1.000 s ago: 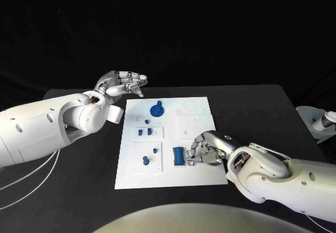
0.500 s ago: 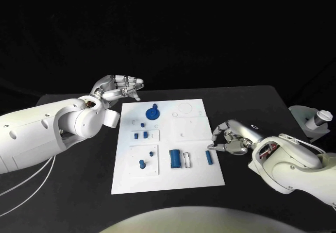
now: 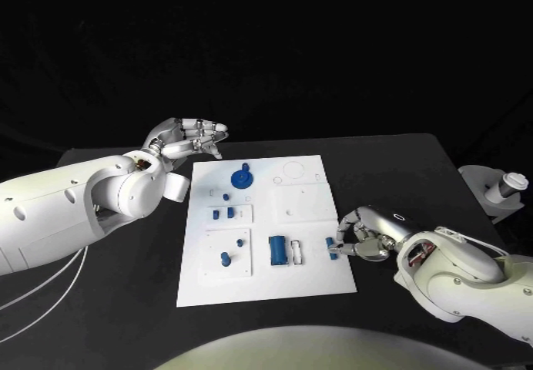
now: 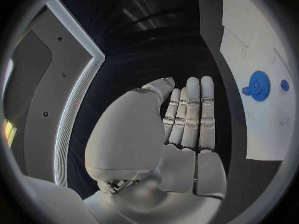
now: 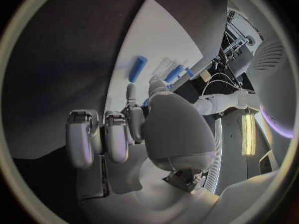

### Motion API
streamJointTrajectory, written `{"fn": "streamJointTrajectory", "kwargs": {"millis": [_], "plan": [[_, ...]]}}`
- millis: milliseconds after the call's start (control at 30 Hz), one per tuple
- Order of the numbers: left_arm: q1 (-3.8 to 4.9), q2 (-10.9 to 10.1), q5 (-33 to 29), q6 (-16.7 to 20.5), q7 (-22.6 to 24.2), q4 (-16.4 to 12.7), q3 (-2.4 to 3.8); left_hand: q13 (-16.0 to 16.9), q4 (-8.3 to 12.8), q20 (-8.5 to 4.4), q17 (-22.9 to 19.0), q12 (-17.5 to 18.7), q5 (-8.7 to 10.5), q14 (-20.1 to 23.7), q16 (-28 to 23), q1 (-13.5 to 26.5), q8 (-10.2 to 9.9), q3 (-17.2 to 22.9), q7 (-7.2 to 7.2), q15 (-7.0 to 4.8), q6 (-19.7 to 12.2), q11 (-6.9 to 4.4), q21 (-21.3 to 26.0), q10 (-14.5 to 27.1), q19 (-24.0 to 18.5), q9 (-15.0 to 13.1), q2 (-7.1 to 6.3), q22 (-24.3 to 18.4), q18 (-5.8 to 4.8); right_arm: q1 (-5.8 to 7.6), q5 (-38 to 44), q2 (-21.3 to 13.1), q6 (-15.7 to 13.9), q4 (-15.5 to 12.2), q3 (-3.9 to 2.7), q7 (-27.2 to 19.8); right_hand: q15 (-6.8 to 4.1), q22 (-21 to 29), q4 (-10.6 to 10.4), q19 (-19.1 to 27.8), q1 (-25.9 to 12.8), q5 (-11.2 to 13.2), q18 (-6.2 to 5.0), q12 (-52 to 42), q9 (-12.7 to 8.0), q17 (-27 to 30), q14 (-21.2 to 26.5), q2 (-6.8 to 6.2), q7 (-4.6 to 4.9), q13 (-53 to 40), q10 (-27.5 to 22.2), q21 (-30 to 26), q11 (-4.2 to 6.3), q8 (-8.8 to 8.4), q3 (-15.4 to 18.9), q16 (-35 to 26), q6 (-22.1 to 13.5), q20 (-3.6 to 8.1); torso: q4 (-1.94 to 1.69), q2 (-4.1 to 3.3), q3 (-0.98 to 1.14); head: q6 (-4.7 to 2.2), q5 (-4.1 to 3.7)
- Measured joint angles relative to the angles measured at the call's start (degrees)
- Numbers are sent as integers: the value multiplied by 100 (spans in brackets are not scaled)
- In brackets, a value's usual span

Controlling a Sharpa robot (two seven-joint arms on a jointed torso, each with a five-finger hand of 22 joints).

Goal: Assemble the parts on the task board

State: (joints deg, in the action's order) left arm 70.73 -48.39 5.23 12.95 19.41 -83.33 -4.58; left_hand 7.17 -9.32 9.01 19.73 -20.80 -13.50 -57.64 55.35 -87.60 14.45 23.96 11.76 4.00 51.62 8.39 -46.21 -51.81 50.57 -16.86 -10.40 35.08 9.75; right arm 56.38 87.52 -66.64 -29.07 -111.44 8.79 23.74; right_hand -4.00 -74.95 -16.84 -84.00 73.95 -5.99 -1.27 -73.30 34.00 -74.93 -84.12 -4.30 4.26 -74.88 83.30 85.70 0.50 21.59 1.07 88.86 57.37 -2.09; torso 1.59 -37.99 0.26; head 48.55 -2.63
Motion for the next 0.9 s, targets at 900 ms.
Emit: {"fn": "streamJointTrajectory", "kwargs": {"millis": [900], "plan": [[-2, -29, 0, -26, -4, -13, -1, -5, -16, 21, 1, 0, 0, 0, 0, 54, 0, 16, 0, 0, 0, 0, 0, 0, -21, -1, 7, 9, 0, -177, 488, 501, 165, 327, -36, 327, -24, 2, 284, -1, 881, 28, -1, -67, -93, 1, 18, -214, -116, -38, 24, 73, 22, -158, -1257, 0, 157, 2, -12, 2, -12, 19, 48]]}}
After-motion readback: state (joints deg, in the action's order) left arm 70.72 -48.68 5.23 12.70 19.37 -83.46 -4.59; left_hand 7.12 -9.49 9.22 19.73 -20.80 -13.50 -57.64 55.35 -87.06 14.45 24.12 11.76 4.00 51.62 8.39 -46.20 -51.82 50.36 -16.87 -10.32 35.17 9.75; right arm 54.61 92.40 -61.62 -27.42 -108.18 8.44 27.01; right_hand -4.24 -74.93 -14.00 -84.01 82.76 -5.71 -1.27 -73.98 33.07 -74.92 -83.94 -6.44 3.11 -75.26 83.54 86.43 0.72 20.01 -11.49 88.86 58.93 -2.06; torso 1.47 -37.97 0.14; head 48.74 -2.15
